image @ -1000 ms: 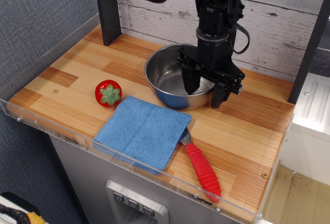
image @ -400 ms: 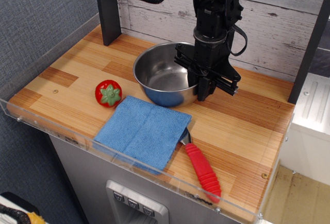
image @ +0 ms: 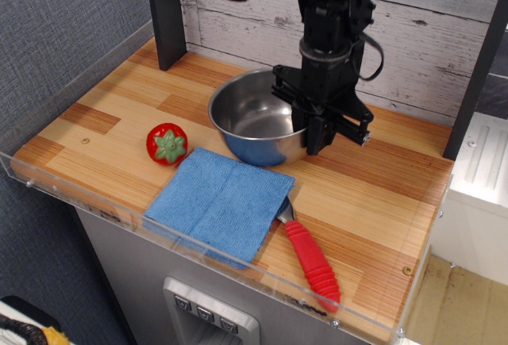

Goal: Move the metal pot behind the strawberry, near the back left corner of the table.

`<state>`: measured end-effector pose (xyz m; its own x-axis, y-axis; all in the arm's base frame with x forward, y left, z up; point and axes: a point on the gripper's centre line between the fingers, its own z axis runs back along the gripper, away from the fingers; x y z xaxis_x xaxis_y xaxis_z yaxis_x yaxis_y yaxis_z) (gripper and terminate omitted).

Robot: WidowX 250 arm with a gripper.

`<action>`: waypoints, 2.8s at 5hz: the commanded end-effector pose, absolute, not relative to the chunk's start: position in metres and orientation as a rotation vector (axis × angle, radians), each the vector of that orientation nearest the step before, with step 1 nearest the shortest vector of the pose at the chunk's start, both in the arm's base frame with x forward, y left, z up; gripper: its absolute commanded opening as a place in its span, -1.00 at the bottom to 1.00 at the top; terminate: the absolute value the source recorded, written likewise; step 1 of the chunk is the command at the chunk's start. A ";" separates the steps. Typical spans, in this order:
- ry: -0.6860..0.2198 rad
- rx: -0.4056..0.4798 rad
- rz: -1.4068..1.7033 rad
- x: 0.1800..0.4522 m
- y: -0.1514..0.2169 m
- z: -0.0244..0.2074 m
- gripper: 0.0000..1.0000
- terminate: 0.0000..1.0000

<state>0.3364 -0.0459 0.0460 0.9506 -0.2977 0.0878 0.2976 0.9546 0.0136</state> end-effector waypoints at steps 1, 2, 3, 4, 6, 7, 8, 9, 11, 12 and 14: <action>-0.255 -0.054 -0.352 0.345 -0.082 0.137 -1.00 -1.00; -0.278 -0.060 -0.321 0.334 -0.083 0.168 -1.00 -1.00; -0.286 -0.023 -0.214 0.322 -0.051 0.184 -1.00 -1.00; -0.283 0.024 -0.101 0.313 -0.006 0.190 -1.00 -1.00; -0.256 0.066 0.013 0.317 0.047 0.178 -1.00 -1.00; -0.210 0.080 0.021 0.319 0.051 0.161 -1.00 -1.00; -0.166 0.097 0.036 0.321 0.058 0.141 -1.00 -1.00; -0.145 0.103 0.051 0.325 0.063 0.128 -1.00 -1.00; -0.095 0.133 0.079 0.332 0.081 0.106 -1.00 -1.00; -0.075 0.142 0.096 0.333 0.090 0.098 -1.00 -1.00; 0.001 0.186 0.044 0.340 0.076 0.072 -1.00 -1.00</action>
